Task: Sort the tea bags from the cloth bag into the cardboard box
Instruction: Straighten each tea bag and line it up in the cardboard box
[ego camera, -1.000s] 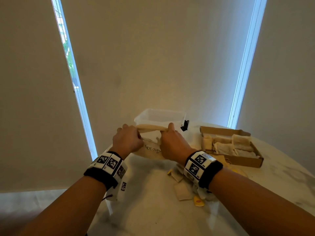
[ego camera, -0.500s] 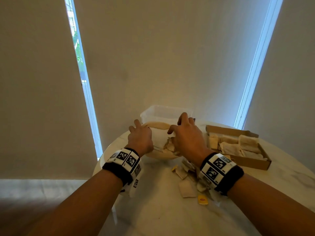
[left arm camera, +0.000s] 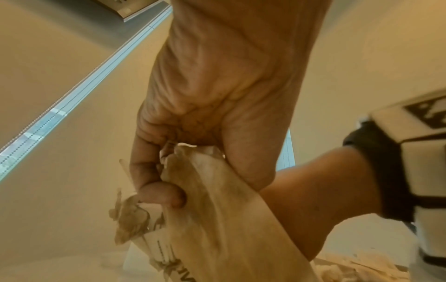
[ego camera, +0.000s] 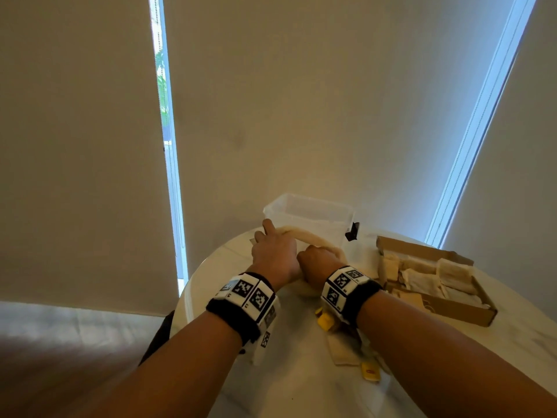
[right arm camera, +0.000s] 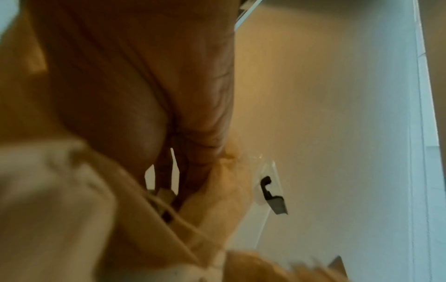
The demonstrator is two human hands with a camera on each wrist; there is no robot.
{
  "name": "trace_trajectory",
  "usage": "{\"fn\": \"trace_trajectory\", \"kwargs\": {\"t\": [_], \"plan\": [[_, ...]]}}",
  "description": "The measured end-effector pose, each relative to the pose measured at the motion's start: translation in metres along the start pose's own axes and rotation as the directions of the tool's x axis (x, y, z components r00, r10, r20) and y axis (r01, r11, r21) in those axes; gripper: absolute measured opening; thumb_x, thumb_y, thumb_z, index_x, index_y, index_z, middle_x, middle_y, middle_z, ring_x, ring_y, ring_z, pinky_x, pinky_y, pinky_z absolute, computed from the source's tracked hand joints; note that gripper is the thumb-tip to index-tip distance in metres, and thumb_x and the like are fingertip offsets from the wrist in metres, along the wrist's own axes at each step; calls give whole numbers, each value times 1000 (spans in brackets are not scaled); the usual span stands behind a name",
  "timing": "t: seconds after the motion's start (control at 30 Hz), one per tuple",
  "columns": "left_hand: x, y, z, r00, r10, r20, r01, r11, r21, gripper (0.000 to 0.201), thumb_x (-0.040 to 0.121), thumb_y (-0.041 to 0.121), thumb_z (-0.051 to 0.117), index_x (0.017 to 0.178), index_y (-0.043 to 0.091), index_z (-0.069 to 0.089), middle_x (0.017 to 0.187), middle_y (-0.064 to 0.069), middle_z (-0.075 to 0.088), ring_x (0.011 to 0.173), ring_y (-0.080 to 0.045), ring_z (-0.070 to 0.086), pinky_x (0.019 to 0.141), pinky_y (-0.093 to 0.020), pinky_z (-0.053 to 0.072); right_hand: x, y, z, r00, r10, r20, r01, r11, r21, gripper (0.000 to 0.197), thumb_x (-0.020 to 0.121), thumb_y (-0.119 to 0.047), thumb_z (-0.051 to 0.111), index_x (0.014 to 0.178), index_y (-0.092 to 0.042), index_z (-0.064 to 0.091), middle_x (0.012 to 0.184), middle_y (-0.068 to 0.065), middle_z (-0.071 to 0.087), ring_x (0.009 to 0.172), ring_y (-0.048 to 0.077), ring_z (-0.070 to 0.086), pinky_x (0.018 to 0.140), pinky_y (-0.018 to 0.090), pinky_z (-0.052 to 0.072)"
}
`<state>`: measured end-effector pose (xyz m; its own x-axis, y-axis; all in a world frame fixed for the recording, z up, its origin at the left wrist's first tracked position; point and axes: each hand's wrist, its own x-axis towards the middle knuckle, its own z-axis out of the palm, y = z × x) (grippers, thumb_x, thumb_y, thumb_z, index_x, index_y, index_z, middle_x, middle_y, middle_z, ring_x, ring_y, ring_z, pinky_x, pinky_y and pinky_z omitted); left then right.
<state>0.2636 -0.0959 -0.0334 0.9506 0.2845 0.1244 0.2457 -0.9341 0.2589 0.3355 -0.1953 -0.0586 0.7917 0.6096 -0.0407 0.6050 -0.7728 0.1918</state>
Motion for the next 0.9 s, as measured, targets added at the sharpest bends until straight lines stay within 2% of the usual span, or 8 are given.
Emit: {"fn": "trace_trajectory", "kwargs": {"t": [0.1,0.23,0.3,0.47,0.63,0.7,0.8,0.9], "plan": [[-1,-2,-1,1000,-1,0,1,1000,-12,39,91,27,75,124,9,64,155,-20,17,132,-40,39,106,-44,47,2,10,-1,996,-19,-83,22,999,36,14,99,-20,65,95,-9,72,84,5,63,84,26,64,72,34,47],[-2,-6,2,1000,5,-4,-5,1000,-20,26,96,25,71,119,13,68,159,-21,13,131,-39,41,103,-42,47,-21,14,-18,967,-56,-248,98,982,159,14,86,-13,68,75,-18,61,72,-3,57,72,22,58,63,30,45],[-1,-9,4,1000,2,-3,-2,1000,-16,23,96,17,69,119,13,68,159,-22,12,131,-40,41,102,-43,48,-39,22,-32,954,-20,-298,102,960,261,7,87,-14,74,89,-19,70,81,-4,65,77,18,63,69,29,50],[2,-13,2,1000,-12,4,12,1000,12,27,94,16,71,120,11,67,160,-21,9,132,-41,38,102,-43,49,-86,64,-55,941,133,-312,18,899,438,25,83,-25,87,105,-24,75,94,-6,72,83,9,66,78,32,60],[12,-9,-8,999,25,-26,-23,997,74,36,91,24,71,125,15,64,155,-19,18,132,-41,35,96,-42,48,-108,84,-36,993,93,78,-110,959,262,37,95,-26,76,130,-33,66,123,-8,69,101,8,66,88,23,56],[21,-5,-15,998,45,-50,-39,994,106,39,92,25,69,130,19,64,148,-18,26,130,-40,36,95,-42,47,-110,90,-31,991,96,91,-119,944,307,47,95,-23,76,137,-36,61,129,-11,66,107,9,65,89,24,56],[31,-3,-19,999,30,-30,-26,991,130,38,94,25,66,132,21,64,139,-17,36,126,-39,39,96,-42,47,-110,95,-29,995,103,-3,-94,914,394,43,95,-25,76,135,-36,64,125,-12,68,104,6,67,88,22,56],[37,-14,-10,999,-27,20,24,993,115,41,93,27,67,133,22,65,136,-16,40,124,-38,44,101,-44,50,-115,99,-29,992,99,-77,-57,905,421,29,97,-25,74,123,-36,72,107,-18,69,92,-1,66,74,11,49]]}}
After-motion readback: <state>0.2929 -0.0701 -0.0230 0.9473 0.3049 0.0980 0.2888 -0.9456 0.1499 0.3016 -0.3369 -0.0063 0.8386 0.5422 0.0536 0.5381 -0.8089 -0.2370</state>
